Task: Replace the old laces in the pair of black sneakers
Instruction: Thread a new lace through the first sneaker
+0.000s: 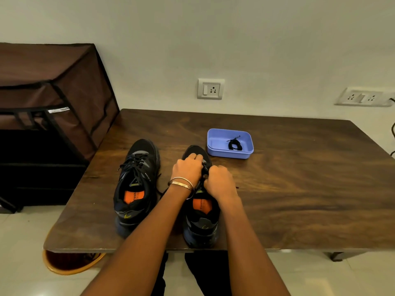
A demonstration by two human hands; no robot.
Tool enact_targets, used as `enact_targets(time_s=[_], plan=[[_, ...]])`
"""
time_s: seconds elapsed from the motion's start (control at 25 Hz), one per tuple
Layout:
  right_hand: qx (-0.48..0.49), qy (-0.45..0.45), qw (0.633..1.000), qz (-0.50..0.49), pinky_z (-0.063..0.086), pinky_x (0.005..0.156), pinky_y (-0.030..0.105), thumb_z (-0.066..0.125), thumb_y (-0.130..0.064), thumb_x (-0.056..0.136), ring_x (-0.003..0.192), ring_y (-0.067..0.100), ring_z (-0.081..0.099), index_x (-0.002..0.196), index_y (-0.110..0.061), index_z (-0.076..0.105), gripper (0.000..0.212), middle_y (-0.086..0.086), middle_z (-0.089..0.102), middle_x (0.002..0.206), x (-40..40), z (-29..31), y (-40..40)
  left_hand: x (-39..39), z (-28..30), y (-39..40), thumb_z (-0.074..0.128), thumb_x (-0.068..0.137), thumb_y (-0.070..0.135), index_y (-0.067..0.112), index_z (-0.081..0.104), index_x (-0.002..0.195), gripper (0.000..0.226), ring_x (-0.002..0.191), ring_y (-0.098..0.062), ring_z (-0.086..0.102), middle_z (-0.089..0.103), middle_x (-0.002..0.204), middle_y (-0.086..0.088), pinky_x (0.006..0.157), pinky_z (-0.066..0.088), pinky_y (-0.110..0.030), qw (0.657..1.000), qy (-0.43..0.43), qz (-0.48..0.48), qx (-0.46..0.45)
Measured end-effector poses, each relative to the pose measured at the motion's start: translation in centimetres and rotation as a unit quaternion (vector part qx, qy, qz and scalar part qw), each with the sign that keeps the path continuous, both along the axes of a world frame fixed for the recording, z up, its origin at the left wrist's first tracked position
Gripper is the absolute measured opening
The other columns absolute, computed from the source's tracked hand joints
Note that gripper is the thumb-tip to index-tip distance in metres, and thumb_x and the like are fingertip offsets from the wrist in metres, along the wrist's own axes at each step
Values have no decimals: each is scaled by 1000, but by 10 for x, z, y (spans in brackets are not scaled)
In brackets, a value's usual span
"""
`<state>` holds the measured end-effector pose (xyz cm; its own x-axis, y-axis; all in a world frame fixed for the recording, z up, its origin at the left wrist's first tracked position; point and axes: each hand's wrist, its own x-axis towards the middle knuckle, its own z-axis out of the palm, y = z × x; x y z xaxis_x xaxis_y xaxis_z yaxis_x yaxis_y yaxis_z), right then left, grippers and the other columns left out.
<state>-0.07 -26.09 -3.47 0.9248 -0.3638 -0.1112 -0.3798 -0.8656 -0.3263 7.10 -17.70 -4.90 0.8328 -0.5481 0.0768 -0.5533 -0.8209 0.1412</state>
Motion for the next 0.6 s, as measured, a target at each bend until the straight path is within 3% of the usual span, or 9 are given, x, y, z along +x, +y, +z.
enact_targets(time_s=[0.08, 0.12, 0.24, 0.28, 0.32, 0.4, 0.44, 0.52, 0.6], plan=[[-3, 5, 1000, -9, 46, 82, 39, 54, -17, 94, 106, 37, 57, 111, -3, 59, 22, 19, 56, 118, -2, 2, 3, 2, -2, 4, 48, 97, 25, 10, 55, 110, 22, 102, -34, 60, 60, 114, -10, 82, 45, -40, 980, 38, 123, -149], [-4, 10, 1000, -10, 47, 82, 40, 53, -18, 94, 105, 37, 58, 111, -4, 59, 23, 19, 55, 119, -2, 2, 4, 3, -2, 8, 51, 96, 26, 9, 58, 103, 19, 96, -31, 62, 64, 106, -10, 82, 46, -39, 948, 85, 199, -235], [0, 9, 1000, -21, 46, 78, 39, 51, -18, 94, 103, 38, 59, 110, -5, 60, 22, 18, 55, 118, -3, 2, 5, 7, -2, 19, 61, 92, 21, 12, 58, 78, 16, 72, -21, 70, 71, 93, -14, 73, 58, -36, 802, 227, 299, -464], [5, 1, 1000, -30, 44, 75, 38, 51, -19, 93, 101, 38, 59, 107, -5, 60, 22, 17, 56, 116, -3, 1, 4, 7, 0, 21, 61, 90, 18, 13, 59, 79, 12, 77, -23, 70, 71, 95, -13, 75, 58, -37, 806, 230, 285, -466], [15, -8, 999, -42, 42, 72, 36, 51, -20, 92, 100, 38, 59, 103, -5, 61, 21, 17, 57, 114, -4, 0, 3, 8, 1, 23, 60, 89, 17, 16, 63, 86, 4, 89, -25, 67, 69, 101, -9, 81, 55, -39, 848, 198, 253, -422], [37, -21, 997, -63, 40, 69, 34, 53, -24, 89, 97, 38, 59, 97, -6, 62, 22, 16, 61, 109, -5, -3, 1, 7, 2, 22, 58, 87, 25, 26, 67, 107, 22, 114, -25, 50, 58, 116, 1, 94, 41, -42, 953, 75, 153, -250], [43, -23, 997, -67, 40, 68, 34, 53, -25, 88, 96, 37, 60, 95, -7, 63, 22, 15, 62, 107, -5, -3, 1, 4, 6, 19, 56, 89, 30, 29, 67, 112, 25, 118, -24, 44, 53, 120, 5, 95, 35, -42, 984, 21, 87, -153], [49, -27, 996, -71, 40, 65, 34, 54, -25, 87, 91, 35, 60, 92, -6, 63, 21, 15, 64, 103, -7, -2, 1, -2, 17, 7, 51, 95, 31, 26, 67, 115, 26, 119, -24, 44, 54, 123, 3, 95, 32, -43, 1000, -20, -6, 8], [48, -33, 996, -72, 40, 63, 34, 54, -24, 88, 85, 33, 59, 89, -4, 61, 20, 16, 64, 100, -8, 1, 1, -10, 24, -9, 47, 98, 22, 17, 64, 118, 27, 119, -28, 49, 56, 123, -6, 97, 36, -45, 998, -13, -3, 54]])
